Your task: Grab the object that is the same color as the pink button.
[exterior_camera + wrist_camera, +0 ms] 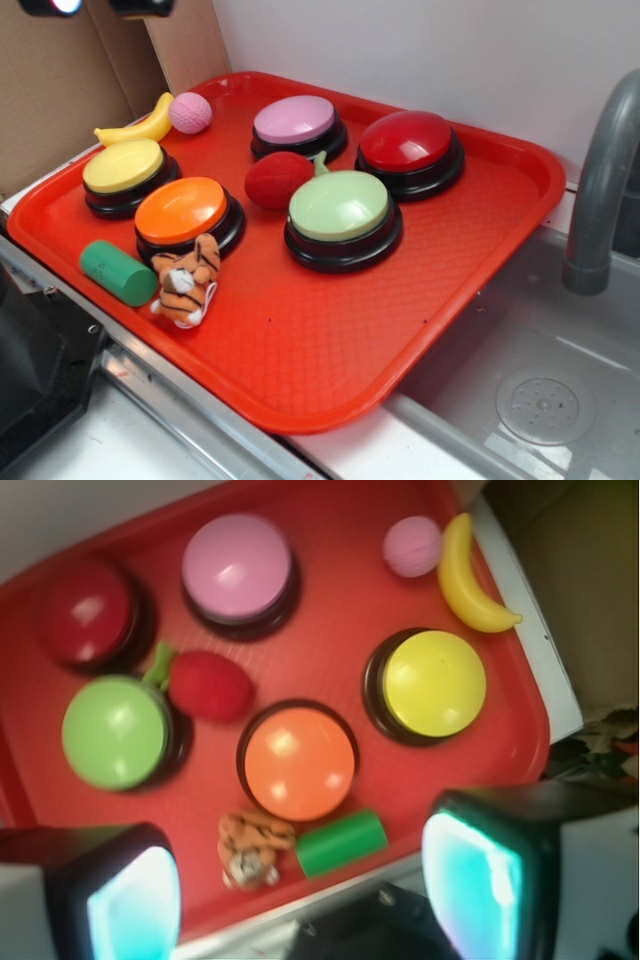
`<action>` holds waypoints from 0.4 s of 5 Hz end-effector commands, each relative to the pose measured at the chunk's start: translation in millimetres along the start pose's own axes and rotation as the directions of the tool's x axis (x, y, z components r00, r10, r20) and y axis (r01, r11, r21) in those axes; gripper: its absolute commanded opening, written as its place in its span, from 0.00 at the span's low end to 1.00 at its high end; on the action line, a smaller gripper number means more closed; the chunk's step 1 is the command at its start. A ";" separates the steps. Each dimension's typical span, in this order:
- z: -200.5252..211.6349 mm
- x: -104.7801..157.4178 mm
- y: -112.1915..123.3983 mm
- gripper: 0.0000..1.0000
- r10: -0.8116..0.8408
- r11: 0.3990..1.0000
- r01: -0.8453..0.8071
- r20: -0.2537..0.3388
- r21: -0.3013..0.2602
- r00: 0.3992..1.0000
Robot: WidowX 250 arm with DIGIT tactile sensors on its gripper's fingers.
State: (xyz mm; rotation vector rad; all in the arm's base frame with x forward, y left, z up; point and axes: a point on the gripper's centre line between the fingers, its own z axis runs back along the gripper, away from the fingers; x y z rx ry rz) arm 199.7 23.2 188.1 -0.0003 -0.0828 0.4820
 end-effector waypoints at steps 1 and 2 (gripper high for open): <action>-27.4 72.7 6.4 1.00 0.294 0.954 -0.301 0.175 0.016 0.940; -56.9 96.3 21.8 1.00 0.485 0.866 -0.500 0.275 -0.019 0.830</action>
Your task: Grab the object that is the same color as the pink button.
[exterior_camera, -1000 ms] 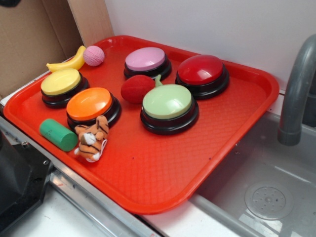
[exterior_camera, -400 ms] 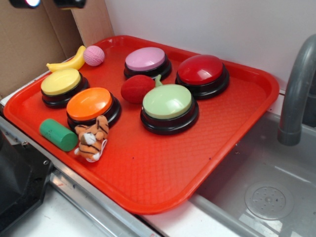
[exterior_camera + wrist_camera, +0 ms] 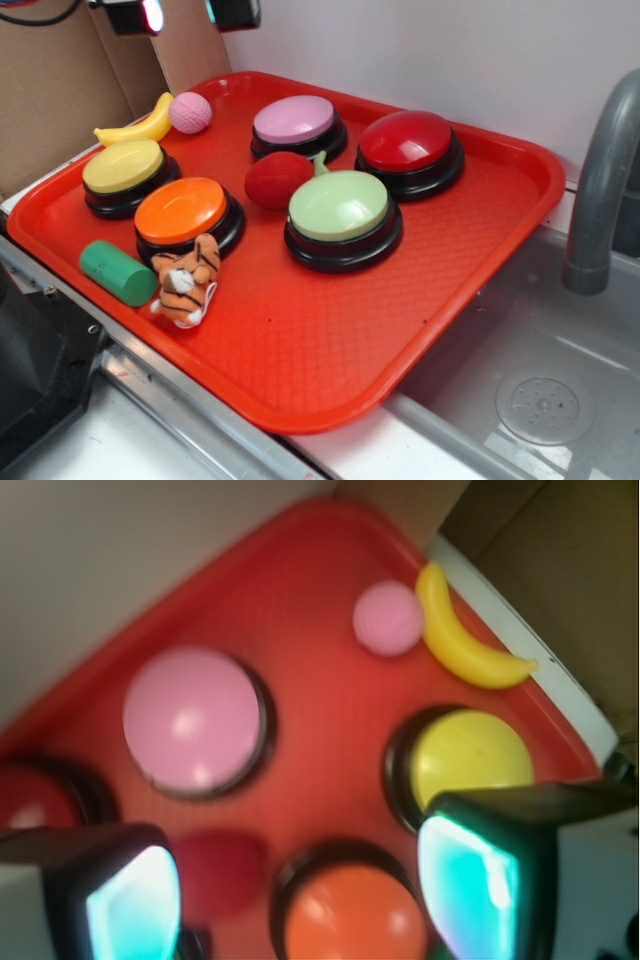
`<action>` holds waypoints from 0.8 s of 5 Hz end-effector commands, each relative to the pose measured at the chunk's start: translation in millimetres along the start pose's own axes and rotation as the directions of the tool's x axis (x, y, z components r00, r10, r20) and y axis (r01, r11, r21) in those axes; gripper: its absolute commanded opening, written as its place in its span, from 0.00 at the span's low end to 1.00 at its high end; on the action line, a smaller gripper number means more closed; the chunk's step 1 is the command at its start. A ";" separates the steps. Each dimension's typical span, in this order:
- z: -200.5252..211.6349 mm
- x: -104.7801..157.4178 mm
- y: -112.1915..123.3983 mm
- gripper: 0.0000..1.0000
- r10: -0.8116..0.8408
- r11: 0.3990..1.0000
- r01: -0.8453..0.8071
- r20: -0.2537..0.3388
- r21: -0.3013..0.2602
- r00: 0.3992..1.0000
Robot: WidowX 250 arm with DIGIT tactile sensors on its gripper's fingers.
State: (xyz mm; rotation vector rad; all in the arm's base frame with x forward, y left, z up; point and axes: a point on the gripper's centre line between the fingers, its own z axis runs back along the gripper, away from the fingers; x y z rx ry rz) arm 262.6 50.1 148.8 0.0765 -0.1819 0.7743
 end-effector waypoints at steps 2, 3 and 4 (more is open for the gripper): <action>-68.0 61.7 36.1 1.00 0.427 0.898 -0.440 0.206 0.022 0.880; -88.6 67.3 46.7 1.00 0.495 0.852 -0.518 0.205 0.076 0.844; -104.5 66.2 54.6 1.00 0.541 0.809 -0.575 0.226 0.122 0.810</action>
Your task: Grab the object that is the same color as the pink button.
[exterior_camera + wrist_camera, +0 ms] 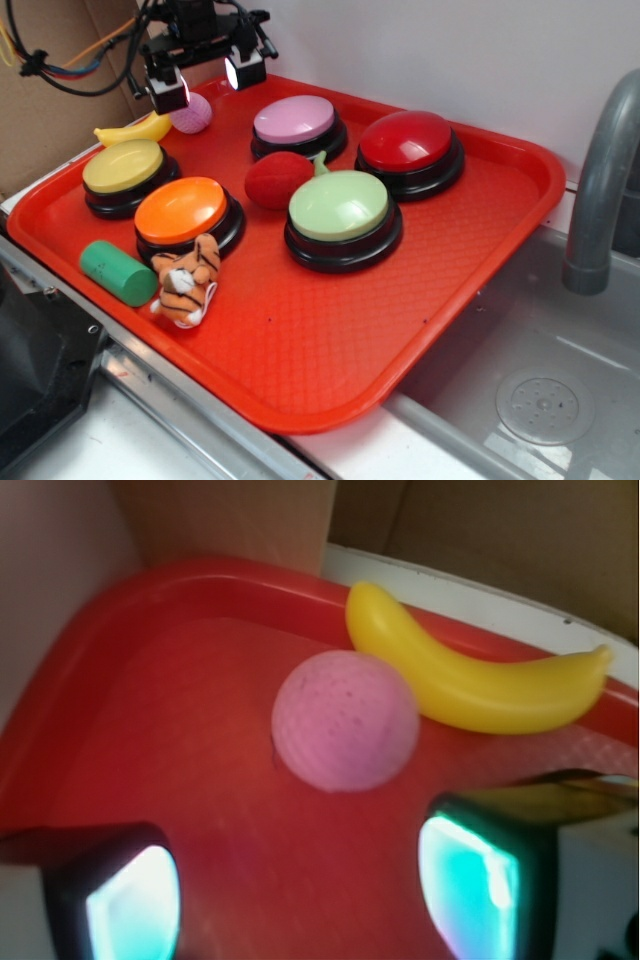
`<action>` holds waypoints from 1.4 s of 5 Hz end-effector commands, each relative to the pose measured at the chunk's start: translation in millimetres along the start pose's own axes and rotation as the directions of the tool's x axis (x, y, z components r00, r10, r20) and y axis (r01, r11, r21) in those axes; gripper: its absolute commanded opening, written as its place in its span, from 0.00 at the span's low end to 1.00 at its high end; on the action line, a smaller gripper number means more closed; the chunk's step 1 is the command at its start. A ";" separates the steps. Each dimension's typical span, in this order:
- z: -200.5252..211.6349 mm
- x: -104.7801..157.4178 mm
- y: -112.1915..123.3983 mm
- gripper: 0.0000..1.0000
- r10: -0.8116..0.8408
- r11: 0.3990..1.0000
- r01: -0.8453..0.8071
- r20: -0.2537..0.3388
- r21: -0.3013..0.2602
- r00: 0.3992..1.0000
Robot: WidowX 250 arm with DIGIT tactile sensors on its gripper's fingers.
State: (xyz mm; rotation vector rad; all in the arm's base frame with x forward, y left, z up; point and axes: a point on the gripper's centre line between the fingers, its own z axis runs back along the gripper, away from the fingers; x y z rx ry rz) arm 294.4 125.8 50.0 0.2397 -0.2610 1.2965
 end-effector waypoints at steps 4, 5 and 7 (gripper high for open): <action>-19.3 43.3 22.2 0.49 0.203 0.978 -0.206 0.101 0.019 0.974; -19.5 47.9 24.6 0.00 0.200 0.979 -0.202 0.091 0.017 0.976; -2.4 47.4 9.4 0.00 -0.036 0.999 0.036 -0.002 -0.013 0.999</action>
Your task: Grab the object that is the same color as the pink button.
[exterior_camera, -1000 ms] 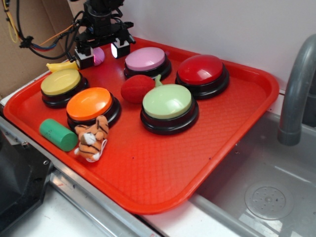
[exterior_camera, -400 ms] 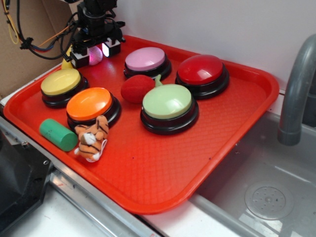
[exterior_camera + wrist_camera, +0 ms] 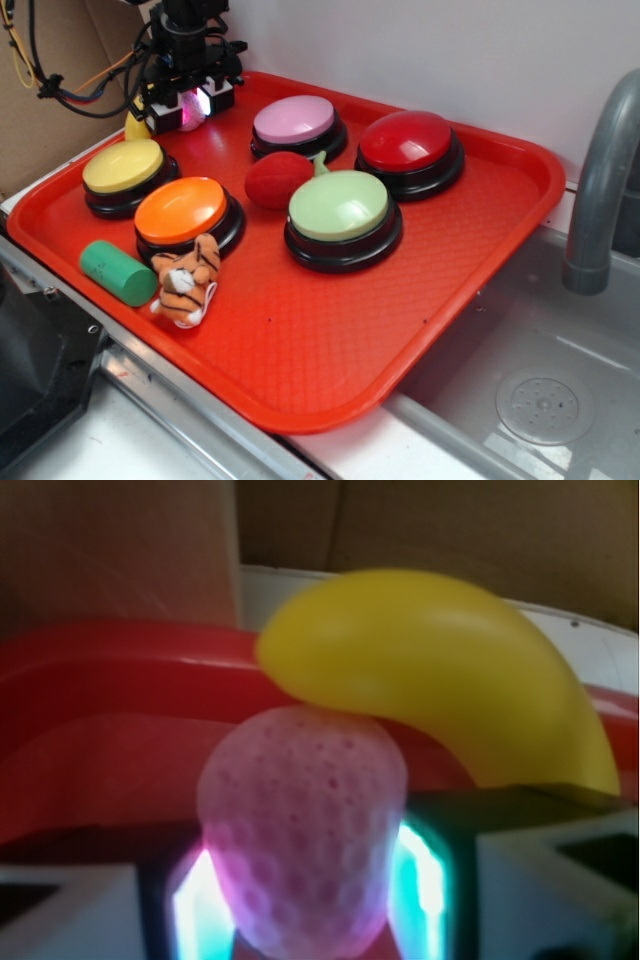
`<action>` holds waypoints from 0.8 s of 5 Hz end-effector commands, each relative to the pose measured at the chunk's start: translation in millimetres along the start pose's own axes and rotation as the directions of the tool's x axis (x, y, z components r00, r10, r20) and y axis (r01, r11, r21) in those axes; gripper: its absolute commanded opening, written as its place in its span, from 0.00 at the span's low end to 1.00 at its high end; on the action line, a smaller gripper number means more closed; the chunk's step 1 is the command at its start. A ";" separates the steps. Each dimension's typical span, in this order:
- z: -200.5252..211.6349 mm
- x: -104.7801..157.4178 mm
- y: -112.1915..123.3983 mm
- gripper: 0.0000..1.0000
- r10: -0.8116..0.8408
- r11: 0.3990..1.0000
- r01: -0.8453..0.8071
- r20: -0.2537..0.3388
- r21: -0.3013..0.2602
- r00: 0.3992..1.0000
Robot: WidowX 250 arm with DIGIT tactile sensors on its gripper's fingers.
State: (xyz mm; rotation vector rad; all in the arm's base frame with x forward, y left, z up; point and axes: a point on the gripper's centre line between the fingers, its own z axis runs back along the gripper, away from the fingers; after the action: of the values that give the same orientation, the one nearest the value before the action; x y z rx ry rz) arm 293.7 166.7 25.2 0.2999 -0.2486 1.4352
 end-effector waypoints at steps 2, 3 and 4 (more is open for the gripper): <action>87.1 -4.2 -13.1 0.00 -0.601 0.782 0.548 -0.132 -0.296 0.788; 114.9 -21.3 -3.0 0.00 -0.774 0.601 0.682 -0.093 -0.416 0.626; 139.7 -32.0 18.5 0.00 -0.835 0.510 0.726 -0.061 -0.462 0.547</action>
State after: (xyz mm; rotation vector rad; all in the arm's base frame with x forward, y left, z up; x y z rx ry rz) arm 278.4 67.9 120.6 -0.1403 -0.0389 0.4660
